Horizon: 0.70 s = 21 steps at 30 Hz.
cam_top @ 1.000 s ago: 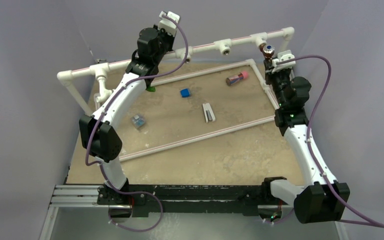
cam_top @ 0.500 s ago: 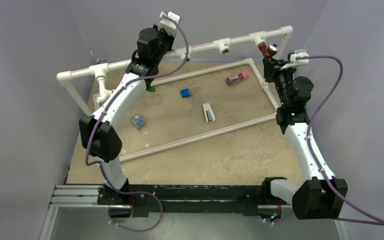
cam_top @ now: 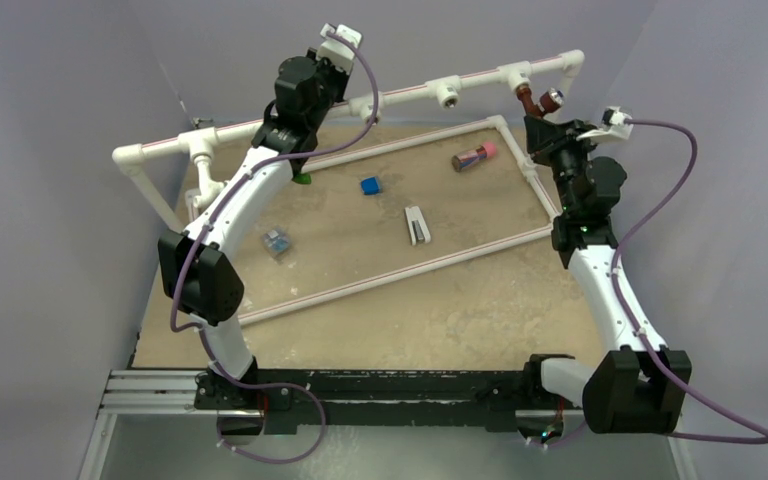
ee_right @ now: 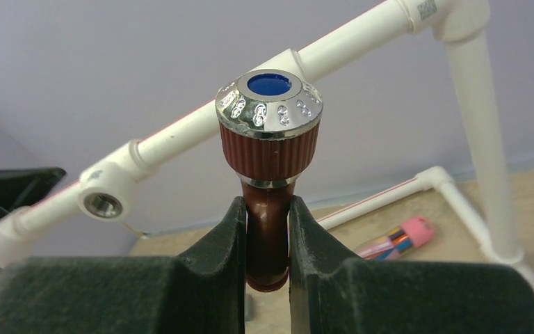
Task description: Install the water faucets
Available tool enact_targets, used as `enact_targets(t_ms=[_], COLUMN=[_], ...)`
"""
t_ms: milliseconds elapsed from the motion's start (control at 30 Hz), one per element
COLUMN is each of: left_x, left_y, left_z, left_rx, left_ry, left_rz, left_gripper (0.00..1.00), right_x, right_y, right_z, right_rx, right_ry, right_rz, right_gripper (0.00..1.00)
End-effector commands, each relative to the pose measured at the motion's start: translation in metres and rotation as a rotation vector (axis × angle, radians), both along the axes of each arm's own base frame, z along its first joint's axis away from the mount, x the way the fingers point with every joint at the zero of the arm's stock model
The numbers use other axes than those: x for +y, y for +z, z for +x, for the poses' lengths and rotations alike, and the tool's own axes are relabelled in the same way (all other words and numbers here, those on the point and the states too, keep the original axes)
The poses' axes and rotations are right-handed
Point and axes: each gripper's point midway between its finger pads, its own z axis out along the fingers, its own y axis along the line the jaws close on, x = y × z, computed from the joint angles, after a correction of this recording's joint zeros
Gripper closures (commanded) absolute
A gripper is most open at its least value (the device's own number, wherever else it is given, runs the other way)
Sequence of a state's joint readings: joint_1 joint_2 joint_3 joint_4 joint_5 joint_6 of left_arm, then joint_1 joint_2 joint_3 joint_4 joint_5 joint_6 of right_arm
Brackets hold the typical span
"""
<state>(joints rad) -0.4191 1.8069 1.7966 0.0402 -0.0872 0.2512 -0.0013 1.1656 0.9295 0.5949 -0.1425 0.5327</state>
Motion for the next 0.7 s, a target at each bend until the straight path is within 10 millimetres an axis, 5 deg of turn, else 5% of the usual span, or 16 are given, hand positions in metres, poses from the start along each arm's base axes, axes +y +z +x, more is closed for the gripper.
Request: enact_targets(t_ms=[0,667], left_x=[-0.053,-0.058], left_y=[-0.085,-0.086], left_z=[-0.030,-0.031], left_rx=[0.240,0.237], left_ry=[-0.164,-0.174], left_rz=[0.083,0.095], left_gripper=[1.00,1.00], right_x=[0.032,0.021], right_y=[0.037,0.033], right_z=[-0.017,-0.026], right_rx=[-0.071,0.015], right_ry=[0.182,0.297], right_rz=[0.222,0.742], right_gripper=[1.00,1.00])
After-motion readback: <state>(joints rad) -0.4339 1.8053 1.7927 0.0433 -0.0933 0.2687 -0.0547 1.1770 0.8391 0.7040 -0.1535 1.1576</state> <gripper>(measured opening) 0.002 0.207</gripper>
